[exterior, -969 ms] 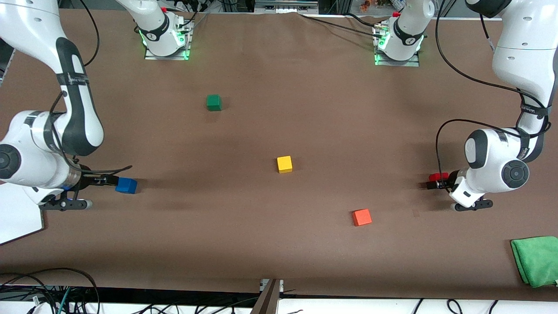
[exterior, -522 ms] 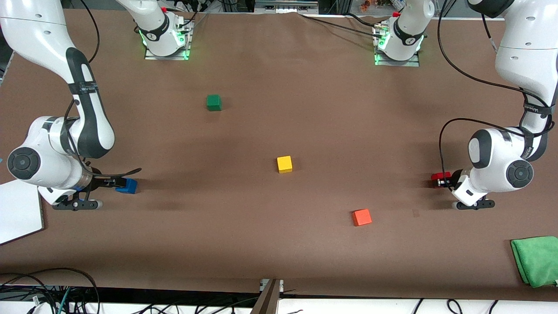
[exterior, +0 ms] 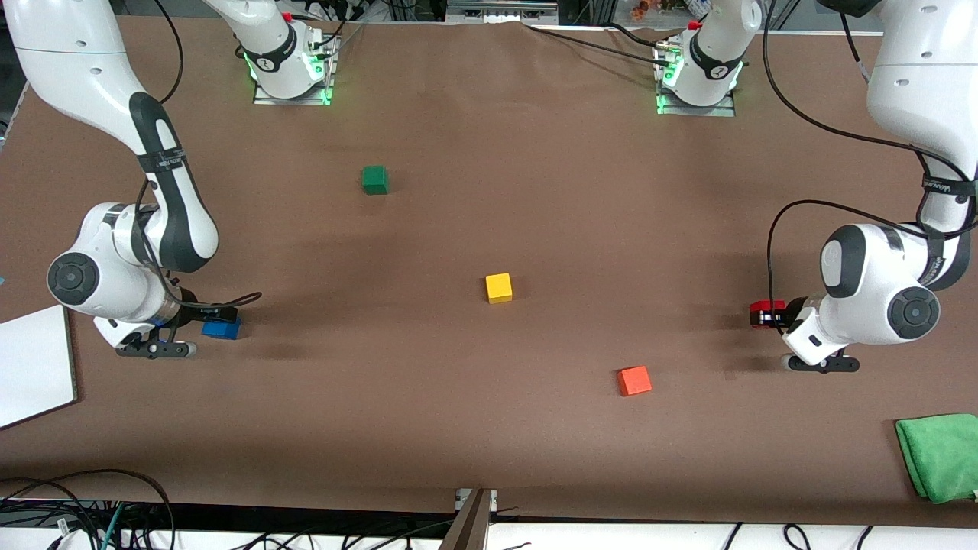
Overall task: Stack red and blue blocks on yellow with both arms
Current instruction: 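Grasp the red cube with the left gripper while the right gripper grasps blue, then carry the red cube with the left gripper over the yellow cube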
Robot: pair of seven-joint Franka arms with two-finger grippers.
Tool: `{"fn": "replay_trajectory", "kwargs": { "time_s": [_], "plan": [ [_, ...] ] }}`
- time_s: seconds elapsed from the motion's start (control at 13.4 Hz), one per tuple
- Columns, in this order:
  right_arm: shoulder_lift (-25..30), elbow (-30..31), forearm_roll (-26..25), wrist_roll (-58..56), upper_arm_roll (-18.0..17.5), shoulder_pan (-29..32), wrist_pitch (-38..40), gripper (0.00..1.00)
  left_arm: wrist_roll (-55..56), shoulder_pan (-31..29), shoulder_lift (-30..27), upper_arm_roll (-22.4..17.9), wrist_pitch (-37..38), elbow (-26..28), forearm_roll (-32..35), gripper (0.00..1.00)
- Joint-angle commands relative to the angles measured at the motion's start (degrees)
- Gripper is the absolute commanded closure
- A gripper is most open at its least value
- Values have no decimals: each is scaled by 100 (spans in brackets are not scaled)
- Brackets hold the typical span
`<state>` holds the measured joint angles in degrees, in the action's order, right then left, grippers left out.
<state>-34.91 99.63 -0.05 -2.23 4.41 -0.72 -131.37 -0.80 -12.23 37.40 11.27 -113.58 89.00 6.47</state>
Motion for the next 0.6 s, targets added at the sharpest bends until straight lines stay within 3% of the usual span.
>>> {"fn": "replay_trajectory", "kwargs": {
  "time_s": [0.0, 0.37, 0.52],
  "plan": [
    [19, 153, 137, 30, -37, 46, -187, 0, -34, 80, -75, 366, 714, -716, -6, 100],
    [-95, 162, 146, 30, -37, 55, -406, 0, 140, 115, -66, 1113, 732, -910, -6, 100],
    [-139, 162, 146, 30, -37, 55, -503, 0, 623, 395, -57, 1176, 732, -1025, -6, 100]
  ]
}}
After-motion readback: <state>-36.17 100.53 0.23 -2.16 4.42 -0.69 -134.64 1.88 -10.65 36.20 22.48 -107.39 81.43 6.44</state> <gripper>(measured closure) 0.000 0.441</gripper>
